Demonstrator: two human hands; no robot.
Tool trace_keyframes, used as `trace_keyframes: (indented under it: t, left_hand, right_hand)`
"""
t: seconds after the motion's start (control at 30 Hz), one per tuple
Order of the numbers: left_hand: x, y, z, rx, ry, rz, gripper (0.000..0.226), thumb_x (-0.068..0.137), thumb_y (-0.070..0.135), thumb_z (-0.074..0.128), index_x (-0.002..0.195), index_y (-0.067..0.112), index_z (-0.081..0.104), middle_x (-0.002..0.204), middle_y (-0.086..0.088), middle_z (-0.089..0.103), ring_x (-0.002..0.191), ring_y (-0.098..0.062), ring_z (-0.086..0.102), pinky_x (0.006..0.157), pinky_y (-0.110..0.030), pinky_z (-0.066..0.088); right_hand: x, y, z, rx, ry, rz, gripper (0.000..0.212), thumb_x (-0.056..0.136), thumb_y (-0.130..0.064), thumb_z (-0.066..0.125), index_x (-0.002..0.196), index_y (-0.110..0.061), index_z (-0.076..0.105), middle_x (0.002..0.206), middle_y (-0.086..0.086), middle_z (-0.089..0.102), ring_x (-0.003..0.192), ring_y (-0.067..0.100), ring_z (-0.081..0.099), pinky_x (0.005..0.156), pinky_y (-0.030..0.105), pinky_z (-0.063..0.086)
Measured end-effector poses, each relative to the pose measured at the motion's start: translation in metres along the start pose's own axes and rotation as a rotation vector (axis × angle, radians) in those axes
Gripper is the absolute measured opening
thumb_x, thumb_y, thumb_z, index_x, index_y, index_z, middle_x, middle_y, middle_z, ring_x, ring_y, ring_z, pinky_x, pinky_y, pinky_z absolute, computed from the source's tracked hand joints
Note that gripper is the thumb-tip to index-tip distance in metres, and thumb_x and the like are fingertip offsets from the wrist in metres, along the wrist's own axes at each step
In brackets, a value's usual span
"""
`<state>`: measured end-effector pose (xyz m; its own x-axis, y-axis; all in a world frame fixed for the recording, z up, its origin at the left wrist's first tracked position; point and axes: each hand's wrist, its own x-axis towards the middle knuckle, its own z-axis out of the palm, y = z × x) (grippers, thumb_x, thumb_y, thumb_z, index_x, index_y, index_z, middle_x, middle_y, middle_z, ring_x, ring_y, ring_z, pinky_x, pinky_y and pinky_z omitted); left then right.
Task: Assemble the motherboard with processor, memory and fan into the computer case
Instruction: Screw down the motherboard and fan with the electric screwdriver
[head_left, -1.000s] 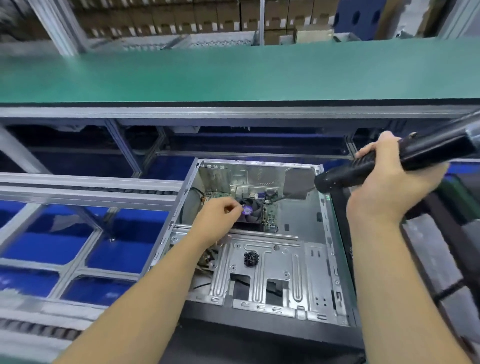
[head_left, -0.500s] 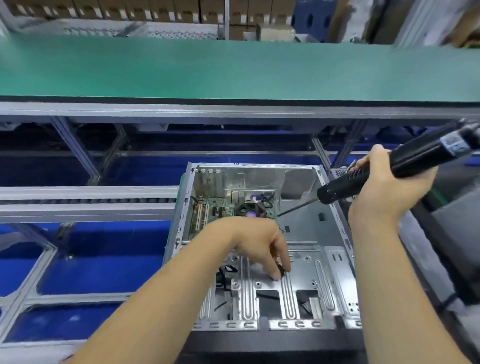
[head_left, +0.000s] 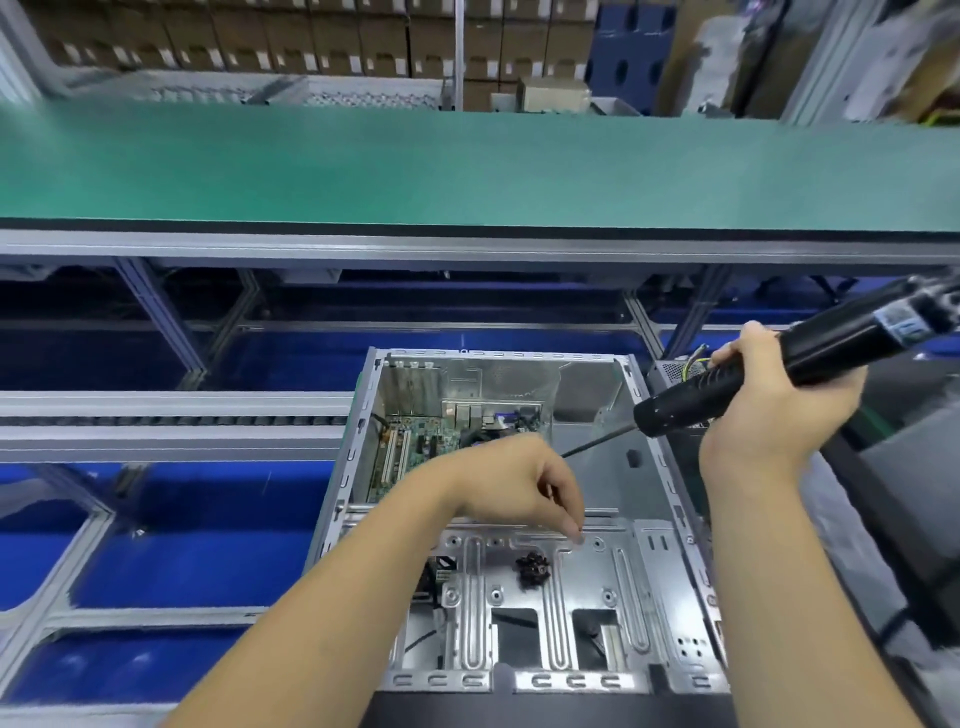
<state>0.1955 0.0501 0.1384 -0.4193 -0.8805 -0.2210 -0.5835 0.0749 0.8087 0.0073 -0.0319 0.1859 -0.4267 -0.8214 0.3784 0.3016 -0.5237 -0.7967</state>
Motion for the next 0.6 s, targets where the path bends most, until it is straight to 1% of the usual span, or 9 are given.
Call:
trace_keyframes:
  t: [0.07, 0.13, 0.2, 0.27, 0.33, 0.4, 0.47, 0.53, 0.6]
  left_hand:
    - [0.005, -0.008, -0.009, -0.046, 0.234, -0.061, 0.008, 0.085, 0.023, 0.075, 0.081, 0.030, 0.077, 0.079, 0.016, 0.073, 0.074, -0.004, 0.068, 0.073, -0.024, 0.057]
    - [0.011, -0.021, -0.017, -0.163, 0.501, -0.173, 0.013, 0.086, 0.019, 0.073, 0.077, 0.029, 0.077, 0.075, 0.013, 0.073, 0.069, -0.007, 0.067, 0.065, -0.022, 0.056]
    - [0.021, -0.033, -0.021, -0.186, 0.674, -0.277, 0.017, 0.085, 0.013, 0.071, 0.072, 0.024, 0.077, 0.072, 0.012, 0.073, 0.070, -0.012, 0.068, 0.062, -0.022, 0.055]
    - [0.034, -0.041, -0.022, -0.172, 0.723, -0.348, 0.017, 0.083, 0.009, 0.069, 0.071, 0.019, 0.077, 0.070, 0.013, 0.072, 0.069, -0.011, 0.067, 0.064, -0.023, 0.055]
    - [0.049, -0.048, -0.022, -0.199, 0.722, -0.395, 0.015, 0.082, 0.006, 0.068, 0.073, 0.014, 0.077, 0.073, 0.011, 0.072, 0.068, -0.011, 0.065, 0.064, -0.025, 0.056]
    - [0.065, -0.054, -0.024, -0.166, 0.685, -0.421, 0.011, 0.082, 0.007, 0.072, 0.074, 0.014, 0.077, 0.075, 0.006, 0.073, 0.068, -0.012, 0.066, 0.060, -0.021, 0.055]
    - [0.080, -0.059, -0.026, -0.074, 0.640, -0.414, 0.007, 0.082, 0.013, 0.077, 0.077, 0.017, 0.076, 0.072, 0.006, 0.072, 0.063, -0.006, 0.064, 0.056, -0.016, 0.050]
    - [0.092, -0.065, -0.028, -0.015, 0.628, -0.396, 0.006, 0.082, 0.016, 0.079, 0.080, 0.018, 0.075, 0.074, 0.007, 0.072, 0.065, -0.002, 0.064, 0.059, -0.014, 0.050]
    - [0.099, -0.074, -0.024, -0.024, 0.644, -0.388, 0.010, 0.082, 0.014, 0.079, 0.079, 0.020, 0.072, 0.074, 0.009, 0.070, 0.066, 0.001, 0.063, 0.061, -0.014, 0.050]
  right_hand:
    - [0.007, 0.000, -0.001, 0.023, 0.012, 0.021, 0.030, 0.081, -0.015, 0.072, 0.099, -0.019, 0.049, 0.076, -0.002, 0.063, 0.063, 0.027, 0.061, 0.071, 0.041, 0.059]
    - [0.014, 0.000, 0.000, 0.044, 0.011, 0.048, 0.032, 0.082, -0.020, 0.074, 0.103, -0.022, 0.049, 0.076, 0.002, 0.065, 0.060, 0.028, 0.064, 0.070, 0.043, 0.060]
    - [0.020, 0.003, 0.002, 0.034, -0.014, 0.048, 0.034, 0.083, -0.021, 0.075, 0.105, -0.023, 0.049, 0.070, -0.001, 0.065, 0.053, 0.025, 0.063, 0.065, 0.041, 0.059]
    - [0.027, 0.006, 0.004, 0.038, -0.070, 0.028, 0.033, 0.083, -0.018, 0.075, 0.102, -0.022, 0.048, 0.066, -0.005, 0.062, 0.050, 0.023, 0.059, 0.064, 0.041, 0.057]
    - [0.032, 0.008, 0.008, 0.039, -0.164, 0.015, 0.033, 0.084, -0.017, 0.076, 0.100, -0.023, 0.047, 0.069, -0.008, 0.062, 0.055, 0.021, 0.059, 0.069, 0.045, 0.057]
    - [0.036, 0.011, 0.015, 0.050, -0.244, 0.024, 0.032, 0.084, -0.019, 0.076, 0.100, -0.025, 0.048, 0.073, -0.010, 0.064, 0.062, 0.020, 0.061, 0.075, 0.047, 0.056]
    - [0.041, 0.013, 0.021, 0.063, -0.271, 0.037, 0.031, 0.084, -0.020, 0.075, 0.099, -0.024, 0.048, 0.073, -0.011, 0.065, 0.063, 0.019, 0.061, 0.074, 0.044, 0.055]
    - [0.045, 0.016, 0.028, 0.059, -0.278, 0.041, 0.030, 0.085, -0.020, 0.075, 0.099, -0.025, 0.049, 0.072, -0.010, 0.065, 0.062, 0.018, 0.060, 0.072, 0.041, 0.054]
    - [0.047, 0.019, 0.032, 0.050, -0.298, 0.038, 0.026, 0.086, -0.018, 0.074, 0.096, -0.031, 0.053, 0.071, -0.009, 0.066, 0.062, 0.017, 0.060, 0.072, 0.041, 0.054]
